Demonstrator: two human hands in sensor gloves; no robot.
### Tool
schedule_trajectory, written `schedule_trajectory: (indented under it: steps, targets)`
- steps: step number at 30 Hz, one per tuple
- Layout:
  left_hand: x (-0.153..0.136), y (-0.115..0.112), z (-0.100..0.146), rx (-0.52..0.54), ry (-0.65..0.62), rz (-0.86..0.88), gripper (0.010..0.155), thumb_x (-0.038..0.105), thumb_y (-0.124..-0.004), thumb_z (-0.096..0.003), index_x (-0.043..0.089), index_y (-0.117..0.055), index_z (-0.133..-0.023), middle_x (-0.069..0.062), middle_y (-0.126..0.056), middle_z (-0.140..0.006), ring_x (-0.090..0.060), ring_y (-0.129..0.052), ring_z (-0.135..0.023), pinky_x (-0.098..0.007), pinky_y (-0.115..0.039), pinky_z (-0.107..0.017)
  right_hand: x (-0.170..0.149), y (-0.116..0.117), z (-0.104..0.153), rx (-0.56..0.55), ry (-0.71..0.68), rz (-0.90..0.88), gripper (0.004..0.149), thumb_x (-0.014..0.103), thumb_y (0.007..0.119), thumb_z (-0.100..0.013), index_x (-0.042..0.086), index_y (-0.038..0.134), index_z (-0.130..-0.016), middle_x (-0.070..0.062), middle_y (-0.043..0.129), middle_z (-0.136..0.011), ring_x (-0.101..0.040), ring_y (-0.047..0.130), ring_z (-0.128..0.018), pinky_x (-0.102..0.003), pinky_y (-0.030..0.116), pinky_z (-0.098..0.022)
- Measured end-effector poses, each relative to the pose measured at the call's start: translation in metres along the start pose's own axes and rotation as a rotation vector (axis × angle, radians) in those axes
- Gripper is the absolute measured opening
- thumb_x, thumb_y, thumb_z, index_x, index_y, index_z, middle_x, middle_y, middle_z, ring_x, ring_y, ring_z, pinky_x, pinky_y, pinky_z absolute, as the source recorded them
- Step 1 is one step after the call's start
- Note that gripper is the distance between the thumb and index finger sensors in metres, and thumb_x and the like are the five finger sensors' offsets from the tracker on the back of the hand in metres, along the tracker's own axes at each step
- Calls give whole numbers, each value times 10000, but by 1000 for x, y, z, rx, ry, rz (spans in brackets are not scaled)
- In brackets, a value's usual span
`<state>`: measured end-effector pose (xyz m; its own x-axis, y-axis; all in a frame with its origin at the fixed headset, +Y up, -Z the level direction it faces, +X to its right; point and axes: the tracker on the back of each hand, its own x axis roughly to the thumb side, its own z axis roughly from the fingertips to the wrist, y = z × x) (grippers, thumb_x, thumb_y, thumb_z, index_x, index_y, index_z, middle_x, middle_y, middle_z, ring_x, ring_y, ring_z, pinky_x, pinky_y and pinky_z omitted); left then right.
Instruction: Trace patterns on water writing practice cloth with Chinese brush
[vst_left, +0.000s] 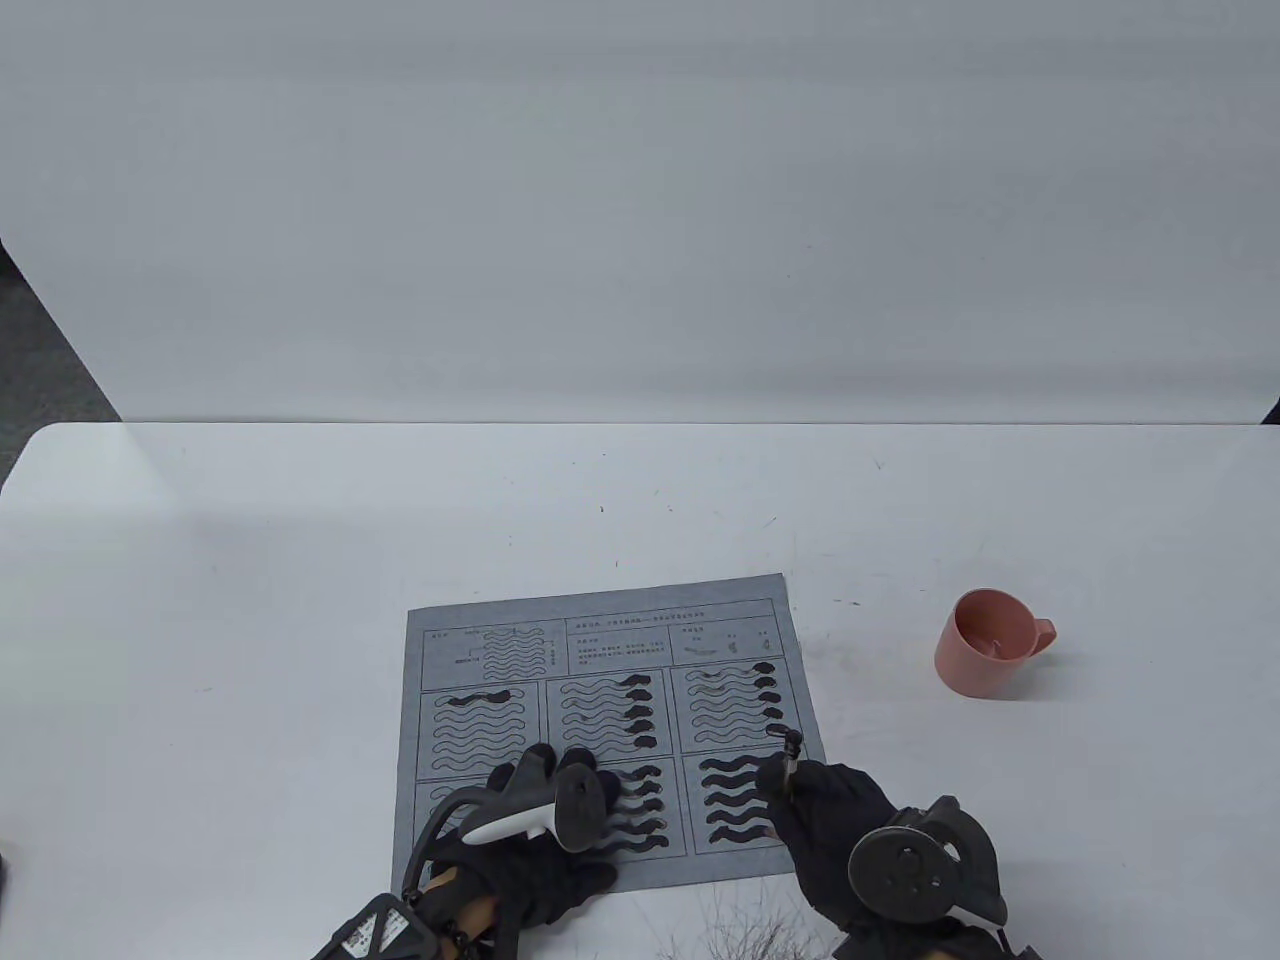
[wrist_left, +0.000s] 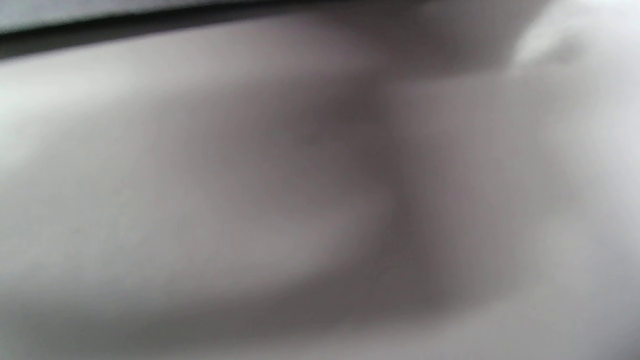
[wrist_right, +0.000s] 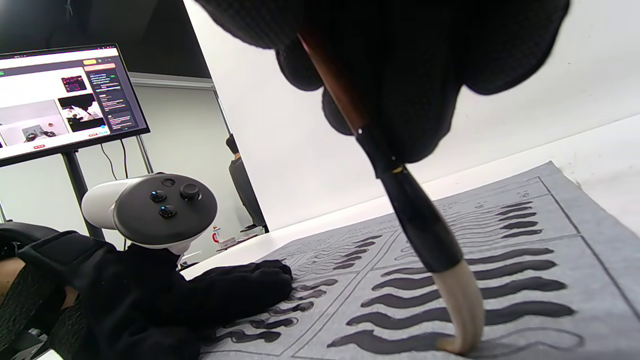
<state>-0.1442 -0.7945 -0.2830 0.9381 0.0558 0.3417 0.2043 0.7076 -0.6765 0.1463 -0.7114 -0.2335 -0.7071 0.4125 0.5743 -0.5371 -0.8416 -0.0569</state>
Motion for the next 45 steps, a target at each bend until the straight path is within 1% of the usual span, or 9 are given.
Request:
schedule_trajectory:
  steps: [23, 45]
  targets:
    - [0, 0, 0, 0, 0, 0, 845, 675, -416, -432, 463, 237, -924, 105, 357, -993, -326, 326, -938, -599, 93, -706, -1, -3, 0, 0, 1, 28, 417, 240, 633, -542, 43, 696, -903, -190, 897, -823, -385, 972, -643, -653, 729, -543]
    - [0, 0, 0, -1, 0, 0, 844, 676, -412, -432, 462, 240, -923, 104, 361, -990, -327, 329, -936, -599, 94, -704, 1, -3, 0, -9, -17, 97, 414, 247, 641, -545, 47, 701, -903, -187, 901, -822, -383, 975, -642, -652, 731, -542]
